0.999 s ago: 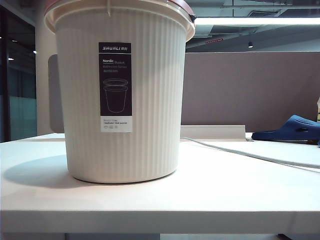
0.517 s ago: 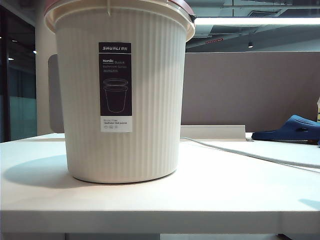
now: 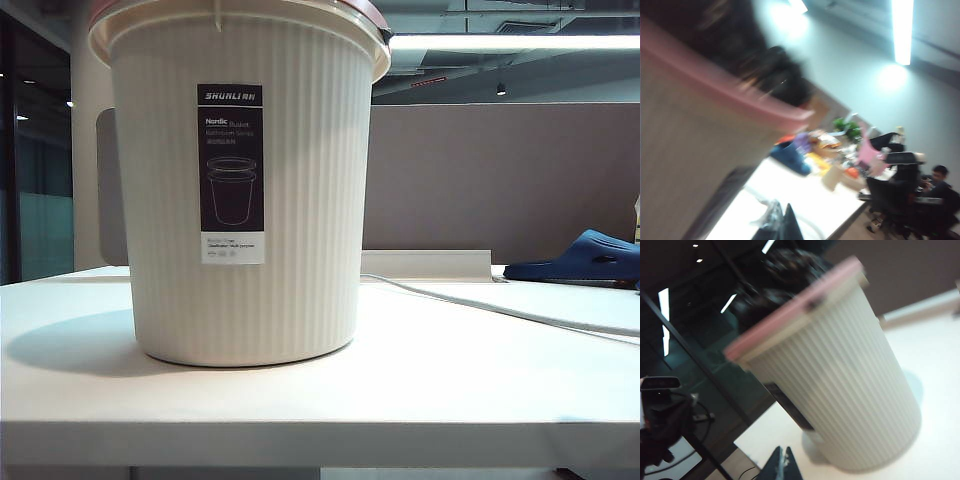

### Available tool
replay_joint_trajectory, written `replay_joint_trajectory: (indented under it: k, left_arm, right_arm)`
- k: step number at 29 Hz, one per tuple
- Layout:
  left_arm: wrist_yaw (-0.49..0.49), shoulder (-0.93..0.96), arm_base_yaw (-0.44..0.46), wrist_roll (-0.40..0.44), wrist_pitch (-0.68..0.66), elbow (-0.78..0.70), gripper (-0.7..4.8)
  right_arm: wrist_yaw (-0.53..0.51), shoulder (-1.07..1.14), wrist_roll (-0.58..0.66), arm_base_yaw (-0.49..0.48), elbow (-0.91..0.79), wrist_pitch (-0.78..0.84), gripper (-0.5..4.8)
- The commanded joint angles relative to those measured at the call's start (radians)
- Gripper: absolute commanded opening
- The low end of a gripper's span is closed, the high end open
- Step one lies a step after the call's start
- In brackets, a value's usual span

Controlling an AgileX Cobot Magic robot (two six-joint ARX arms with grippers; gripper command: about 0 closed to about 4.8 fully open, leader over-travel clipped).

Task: Open the ring lid of the trash can, pull out the black garbage bag inside, and place it on the table.

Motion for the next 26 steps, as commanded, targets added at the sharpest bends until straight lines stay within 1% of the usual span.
replay_joint_trajectory:
  k: [1, 2, 3, 4, 5, 6, 7, 8, 9, 10, 11, 12, 13, 14, 15, 18, 23, 25, 26]
  left_arm:
    - [0.086, 0.0, 0.0, 0.016, 0.029, 0.089, -0.06]
    - [0.103, 0.0, -0.001, 0.038, 0.017, 0.108, -0.06]
    - [0.133, 0.0, -0.001, 0.084, -0.033, 0.152, -0.06]
    - [0.14, 0.0, 0.0, 0.104, -0.063, 0.174, -0.06]
    - [0.148, 0.001, -0.001, 0.165, -0.141, 0.222, -0.06]
    - [0.153, 0.001, 0.0, 0.202, -0.174, 0.244, -0.06]
    - [0.184, 0.002, 0.0, 0.319, -0.237, 0.298, -0.06]
    - [0.185, 0.006, 0.002, 0.369, -0.266, 0.325, -0.06]
    - [0.176, 0.021, 0.003, 0.468, -0.334, 0.387, -0.06]
    - [0.169, 0.032, 0.003, 0.507, -0.365, 0.414, -0.06]
    - [0.14, 0.063, 0.003, 0.575, -0.439, 0.473, -0.06]
    - [0.131, 0.079, 0.003, 0.603, -0.469, 0.497, -0.06]
    - [0.109, 0.114, 0.003, 0.664, -0.533, 0.544, -0.06]
    - [0.1, 0.132, 0.003, 0.691, -0.562, 0.568, -0.06]
    - [0.098, 0.164, 0.003, 0.735, -0.597, 0.603, -0.06]
    - [0.075, 0.208, 0.003, 0.796, -0.623, 0.646, -0.06]
    - [0.047, 0.307, 0.001, 0.885, -0.651, 0.698, -0.06]
    - [0.046, 0.348, 0.0, 0.912, -0.666, 0.711, -0.05]
    - [0.045, 0.364, 0.0, 0.912, -0.666, 0.712, -0.05]
  right_arm:
    - [-0.003, 0.002, -0.076, 0.002, 0.081, -0.059, -0.05]
    - [-0.002, 0.002, -0.095, 0.002, 0.101, -0.084, -0.05]
    - [0.008, 0.006, -0.146, 0.001, 0.149, -0.158, -0.05]
    - [0.008, 0.008, -0.172, 0.002, 0.172, -0.193, -0.05]
    - [0.011, 0.02, -0.221, 0.001, 0.224, -0.263, -0.05]
    - [0.012, 0.029, -0.245, 0.001, 0.251, -0.298, -0.05]
    - [0.011, 0.047, -0.278, 0.001, 0.296, -0.347, -0.05]
    - [0.012, 0.06, -0.307, 0.001, 0.326, -0.381, -0.05]
    - [0.011, 0.087, -0.371, 0.001, 0.378, -0.441, -0.05]
    - [0.011, 0.1, -0.403, 0.002, 0.4, -0.465, -0.05]
    - [0.01, 0.131, -0.486, 0.002, 0.449, -0.522, -0.05]
    - [0.01, 0.146, -0.523, 0.002, 0.47, -0.544, -0.05]
    - [0.009, 0.183, -0.605, 0.002, 0.515, -0.588, -0.05]
    - [0.01, 0.201, -0.636, 0.002, 0.534, -0.602, -0.05]
    - [0.011, 0.236, -0.69, 0.002, 0.573, -0.622, -0.05]
    - [0.034, 0.286, -0.747, 0.002, 0.621, -0.637, -0.05]
    - [0.107, 0.383, -0.82, 0.005, 0.695, -0.657, -0.05]
    - [0.156, 0.427, -0.854, 0.02, 0.731, -0.682, -0.05]
    - [0.178, 0.447, -0.867, 0.031, 0.748, -0.693, -0.05]
